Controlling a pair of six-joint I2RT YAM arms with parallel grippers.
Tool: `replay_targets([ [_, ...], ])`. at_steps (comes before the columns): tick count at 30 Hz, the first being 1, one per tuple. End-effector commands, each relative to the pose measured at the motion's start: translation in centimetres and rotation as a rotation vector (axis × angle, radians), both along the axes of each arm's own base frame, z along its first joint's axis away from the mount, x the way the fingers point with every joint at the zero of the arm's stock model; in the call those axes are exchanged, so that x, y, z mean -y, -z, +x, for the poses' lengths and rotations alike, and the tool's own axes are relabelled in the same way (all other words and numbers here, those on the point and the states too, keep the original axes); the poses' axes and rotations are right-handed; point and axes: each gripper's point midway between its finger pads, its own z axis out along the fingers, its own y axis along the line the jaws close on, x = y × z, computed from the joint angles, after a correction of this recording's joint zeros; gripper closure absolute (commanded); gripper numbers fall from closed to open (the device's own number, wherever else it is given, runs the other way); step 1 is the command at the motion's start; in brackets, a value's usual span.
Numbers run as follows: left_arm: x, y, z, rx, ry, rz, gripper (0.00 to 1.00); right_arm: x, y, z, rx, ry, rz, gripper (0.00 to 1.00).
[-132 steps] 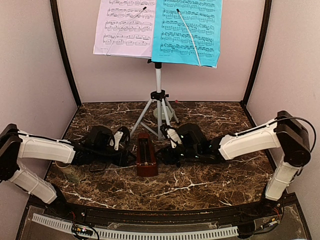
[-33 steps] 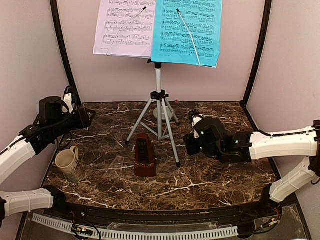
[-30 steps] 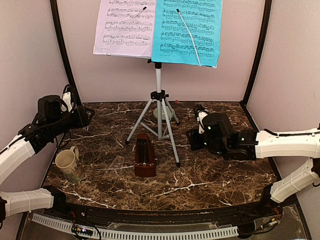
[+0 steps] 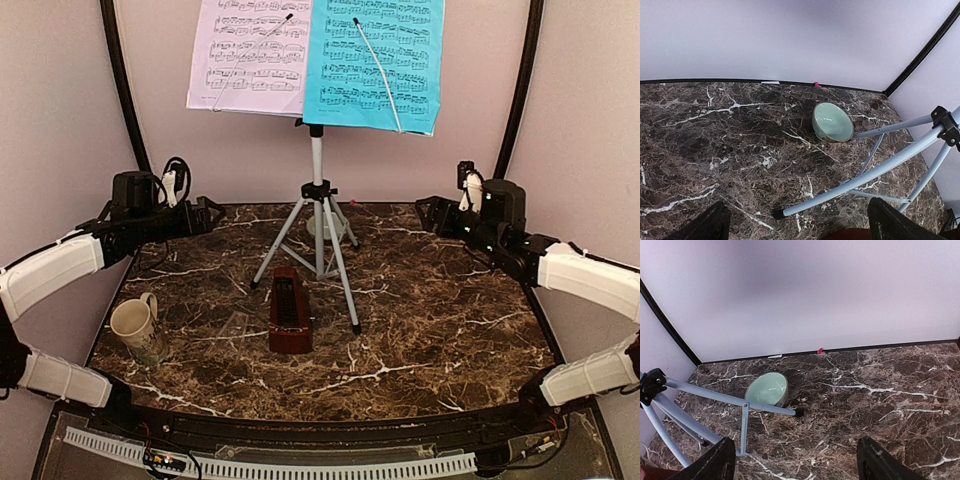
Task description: Set up the instrument practice props
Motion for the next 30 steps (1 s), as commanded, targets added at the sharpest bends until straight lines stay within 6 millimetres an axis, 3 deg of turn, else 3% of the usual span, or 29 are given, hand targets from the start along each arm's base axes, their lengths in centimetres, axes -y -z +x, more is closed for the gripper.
replay_targets([
  [1,-0.1,-1.0,1.7,0.016,-0.004,-0.066,0.01,-0.1,-0.1,1.2,0.018,-0.045,0.053,0.12],
  [6,-3.1,2.5,2.9,-0.104,-0.099,-0.127,0.01,-0.7,3.2,1.6,-0.047,-0.085,0.063,0.04],
  [10,-5.4,4.9,2.3,-0.158,-0.163,-0.177,0.01,-1.1,5.4,1.5,-0.088,-0.111,0.058,0.03],
  [17,-7.5,6.0,0.7,-0.165,-0.270,-0.138,0.01,-1.3,8.5,1.0,-0.143,-0.126,0.064,0.03],
  [25,-7.7,7.9,-0.5,-0.208,-0.288,-0.153,0.01,-1.1,9.3,0.3,-0.165,-0.130,0.062,0.04],
  [30,-7.8,8.1,-0.8,-0.210,-0.297,-0.151,0.01,-0.9,9.2,0.0,-0.162,-0.125,0.060,0.04],
])
